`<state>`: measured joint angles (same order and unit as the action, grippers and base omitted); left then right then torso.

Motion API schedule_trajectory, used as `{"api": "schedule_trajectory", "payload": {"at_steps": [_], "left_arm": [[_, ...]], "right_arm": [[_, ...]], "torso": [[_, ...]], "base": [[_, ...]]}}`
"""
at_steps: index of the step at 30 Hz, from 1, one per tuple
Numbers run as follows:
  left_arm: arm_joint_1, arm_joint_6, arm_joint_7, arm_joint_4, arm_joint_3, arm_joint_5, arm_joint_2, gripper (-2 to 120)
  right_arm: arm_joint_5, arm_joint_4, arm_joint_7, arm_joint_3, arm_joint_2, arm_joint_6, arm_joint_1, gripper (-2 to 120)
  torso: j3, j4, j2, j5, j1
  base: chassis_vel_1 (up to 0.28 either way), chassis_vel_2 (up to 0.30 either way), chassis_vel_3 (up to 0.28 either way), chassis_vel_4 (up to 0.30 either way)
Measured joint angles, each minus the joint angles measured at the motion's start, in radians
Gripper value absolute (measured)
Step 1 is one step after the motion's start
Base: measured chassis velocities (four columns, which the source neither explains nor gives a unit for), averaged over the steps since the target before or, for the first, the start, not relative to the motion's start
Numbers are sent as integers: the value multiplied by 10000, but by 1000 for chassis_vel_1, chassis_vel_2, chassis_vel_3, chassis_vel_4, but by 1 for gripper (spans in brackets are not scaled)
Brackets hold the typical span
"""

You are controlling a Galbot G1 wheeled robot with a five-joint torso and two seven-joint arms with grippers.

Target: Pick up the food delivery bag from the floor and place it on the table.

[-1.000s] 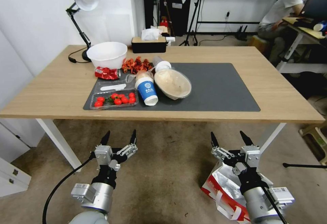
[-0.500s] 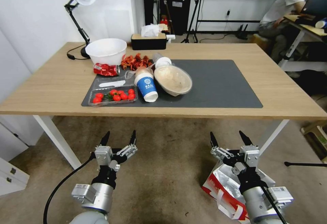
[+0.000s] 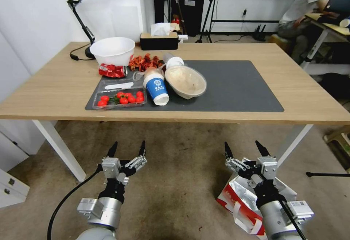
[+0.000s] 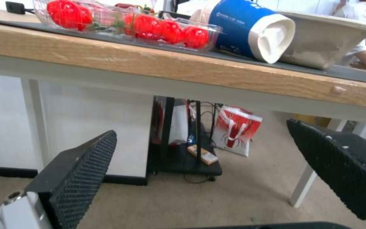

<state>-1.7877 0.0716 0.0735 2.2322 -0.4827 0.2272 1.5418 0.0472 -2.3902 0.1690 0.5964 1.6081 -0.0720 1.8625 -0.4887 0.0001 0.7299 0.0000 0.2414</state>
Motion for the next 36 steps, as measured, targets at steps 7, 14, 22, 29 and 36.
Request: {"api": "schedule_trajectory", "payload": {"at_steps": [7, 14, 22, 29, 36], "left_arm": [[-4, 103, -33, -33, 35, 0, 44, 100], [6, 211, -34, -133, 77, -147, 91, 100], [25, 303, -23, -179, 70, -235, 88, 100], [2, 313, -10, -178, 33, -248, 62, 100], [-18, 314, -11, -149, 32, -279, 81, 100]], "right_arm": [[55, 15, 46, 7, 0, -37, 0, 100], [39, 36, 26, 18, 0, -58, 65, 100], [23, 27, -70, 19, -1, -78, 57, 100], [23, 47, -77, -27, 0, -80, 29, 100], [31, 51, -65, -23, 0, -78, 31, 100]], "torso": [[168, 0, -287, 0, -119], [371, -1, -621, 0, -256], [575, -1, -960, 0, -389], [727, 0, -1216, 0, -493], [899, -1, -1496, 0, -598]], "base": [[0, 0, 0, 0], [0, 0, 0, 0], [0, 0, 0, 0], [0, 0, 0, 0], [0, 0, 0, 0]]}}
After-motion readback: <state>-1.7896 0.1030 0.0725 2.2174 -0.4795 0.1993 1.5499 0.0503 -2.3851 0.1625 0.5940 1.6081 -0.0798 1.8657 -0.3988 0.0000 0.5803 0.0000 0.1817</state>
